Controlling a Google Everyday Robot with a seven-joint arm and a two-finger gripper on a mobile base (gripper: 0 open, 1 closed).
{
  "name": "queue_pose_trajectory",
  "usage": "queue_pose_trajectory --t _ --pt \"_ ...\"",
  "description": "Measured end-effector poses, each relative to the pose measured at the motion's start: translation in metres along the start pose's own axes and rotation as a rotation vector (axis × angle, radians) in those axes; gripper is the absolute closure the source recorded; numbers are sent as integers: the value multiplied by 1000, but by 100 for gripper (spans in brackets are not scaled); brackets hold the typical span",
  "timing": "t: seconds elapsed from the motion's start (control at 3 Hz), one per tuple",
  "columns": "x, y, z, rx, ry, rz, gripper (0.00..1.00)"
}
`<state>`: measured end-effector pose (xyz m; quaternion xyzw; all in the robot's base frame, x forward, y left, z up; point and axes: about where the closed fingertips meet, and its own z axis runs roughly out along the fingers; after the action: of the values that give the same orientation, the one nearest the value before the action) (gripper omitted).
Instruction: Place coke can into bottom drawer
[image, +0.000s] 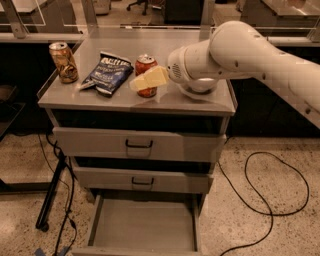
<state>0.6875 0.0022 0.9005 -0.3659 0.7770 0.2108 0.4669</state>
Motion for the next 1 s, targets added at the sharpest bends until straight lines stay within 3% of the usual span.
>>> queue_pose_trajectory --t 0.33,0.67,1.0 --pt "-1 0 0 0 -1 -1 0" --pt "-1 14 22 -28 -45 26 0" --pt "-21 25 44 -65 -119 16 0"
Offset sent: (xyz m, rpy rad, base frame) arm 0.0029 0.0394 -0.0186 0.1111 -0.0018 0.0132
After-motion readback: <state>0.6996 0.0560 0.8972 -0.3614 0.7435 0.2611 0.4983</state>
